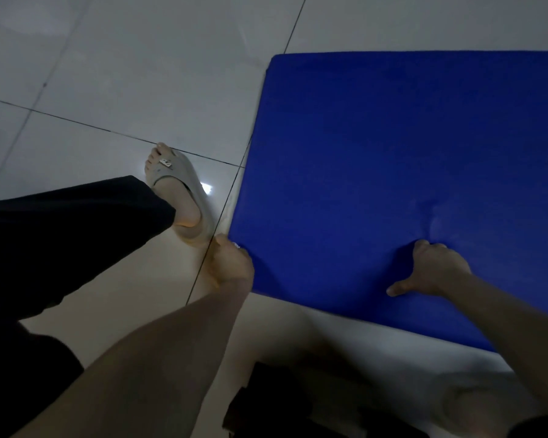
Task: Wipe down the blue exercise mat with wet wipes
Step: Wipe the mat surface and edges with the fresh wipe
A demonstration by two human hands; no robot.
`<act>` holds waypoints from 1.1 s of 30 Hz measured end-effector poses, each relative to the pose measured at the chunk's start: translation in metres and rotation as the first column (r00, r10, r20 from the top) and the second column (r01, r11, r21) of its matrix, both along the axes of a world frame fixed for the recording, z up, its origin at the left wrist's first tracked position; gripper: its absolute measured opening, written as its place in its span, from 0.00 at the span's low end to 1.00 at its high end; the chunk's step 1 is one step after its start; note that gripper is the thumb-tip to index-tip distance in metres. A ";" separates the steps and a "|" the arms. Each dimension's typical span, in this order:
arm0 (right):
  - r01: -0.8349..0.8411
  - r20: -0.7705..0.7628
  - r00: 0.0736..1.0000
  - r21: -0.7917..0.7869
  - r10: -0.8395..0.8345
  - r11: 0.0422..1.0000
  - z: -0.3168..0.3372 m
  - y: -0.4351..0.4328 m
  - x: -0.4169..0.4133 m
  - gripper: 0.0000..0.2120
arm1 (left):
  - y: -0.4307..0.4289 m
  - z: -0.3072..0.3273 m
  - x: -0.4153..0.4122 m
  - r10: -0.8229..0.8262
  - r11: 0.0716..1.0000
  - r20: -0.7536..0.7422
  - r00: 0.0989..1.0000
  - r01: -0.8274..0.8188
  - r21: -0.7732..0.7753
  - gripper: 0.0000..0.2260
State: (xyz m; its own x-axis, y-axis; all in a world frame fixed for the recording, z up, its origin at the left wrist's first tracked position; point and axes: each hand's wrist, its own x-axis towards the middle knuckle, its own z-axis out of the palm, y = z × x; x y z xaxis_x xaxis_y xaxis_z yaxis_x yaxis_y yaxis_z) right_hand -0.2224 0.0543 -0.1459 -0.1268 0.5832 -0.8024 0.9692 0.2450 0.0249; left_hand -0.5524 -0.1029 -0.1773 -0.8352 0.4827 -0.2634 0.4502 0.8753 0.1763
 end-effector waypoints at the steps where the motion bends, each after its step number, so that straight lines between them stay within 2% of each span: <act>1: 0.003 -0.003 1.000 0.002 -0.003 1.000 0.000 0.000 0.000 0.60 | 0.003 0.000 0.006 0.053 0.999 0.013 0.999 -0.053 0.005 0.09; 4: 0.003 -0.004 1.000 -0.012 -0.003 1.000 0.002 0.002 -0.002 0.58 | 0.005 0.006 0.035 -0.018 0.999 0.041 0.999 0.019 -0.027 0.11; 7: -0.005 0.007 1.000 -0.013 0.005 1.000 0.000 0.001 0.001 0.58 | 0.011 0.000 0.076 -0.229 0.970 0.084 0.970 0.235 -0.068 0.11; 9: 0.001 -0.005 1.000 0.000 -0.001 1.000 0.000 0.001 0.000 0.57 | 0.014 -0.003 0.105 -0.434 0.898 0.069 0.898 0.438 -0.042 0.08; 10: 0.002 -0.007 1.000 0.000 -0.002 1.000 0.000 0.001 0.000 0.57 | 0.013 -0.003 0.124 -0.551 0.833 0.069 0.831 0.553 0.002 0.07; 13: 0.007 0.002 1.000 0.004 -0.007 1.000 -0.001 0.001 -0.001 0.59 | 0.001 -0.008 0.177 -0.842 0.537 0.057 0.536 0.843 0.007 0.04; 16: -0.011 0.010 1.000 0.002 0.011 1.000 -0.003 0.003 -0.003 0.59 | 0.004 -0.007 0.188 -0.944 0.330 0.024 0.330 0.944 0.018 0.02; 18: -0.013 0.002 1.000 -0.001 0.013 1.000 -0.003 0.004 -0.003 0.60 | 0.005 -0.006 0.168 -0.982 0.186 -0.045 0.185 0.983 -0.007 0.06; 19: -0.015 -0.005 1.000 -0.001 0.015 1.000 -0.003 0.004 -0.003 0.60 | 0.006 -0.007 0.153 -0.988 0.145 -0.064 0.144 0.989 -0.015 0.08; 21: -0.013 -0.015 1.000 -0.006 0.013 1.000 -0.003 0.004 -0.003 0.59 | 0.008 -0.004 0.123 -0.985 0.165 -0.049 0.163 0.985 -0.050 0.07; 22: -0.013 -0.018 1.000 -0.005 0.013 1.000 -0.003 0.004 -0.003 0.59 | 0.008 0.001 0.106 -0.974 0.225 -0.040 0.222 0.970 -0.091 0.06; 23: -0.013 -0.015 1.000 -0.004 0.013 1.000 -0.003 0.004 -0.002 0.58 | 0.007 0.004 0.087 -0.949 0.314 -0.016 0.314 0.941 -0.127 0.05; 25: -0.019 -0.006 1.000 -0.003 0.019 1.000 -0.002 0.003 -0.002 0.58 | 0.003 0.008 0.044 -0.819 0.549 0.039 0.572 0.802 -0.236 0.05; 26: -0.018 -0.002 1.000 -0.002 0.018 1.000 -0.002 0.003 -0.002 0.58 | -0.003 0.009 0.025 -0.727 0.666 -0.016 0.686 0.699 -0.261 0.07; 28: -0.013 -0.003 1.000 -0.001 0.013 1.000 -0.001 0.004 -0.003 0.57 | -0.015 0.012 -0.001 -0.476 0.869 -0.100 0.874 0.450 -0.208 0.08; 29: -0.008 -0.002 1.000 -0.003 0.008 1.000 -0.001 0.004 -0.003 0.58 | -0.018 0.012 -0.006 -0.345 0.934 -0.079 0.935 0.333 -0.129 0.07; 31: -0.011 -0.001 1.000 -0.003 0.011 1.000 -0.001 0.004 -0.002 0.59 | -0.016 0.011 -0.003 -0.110 0.994 0.022 0.994 0.109 0.027 0.06; 33: -0.019 -0.002 1.000 0.000 0.019 1.000 -0.002 0.003 -0.002 0.59 | -0.012 0.010 0.006 0.032 0.995 0.081 0.996 -0.039 0.088 0.07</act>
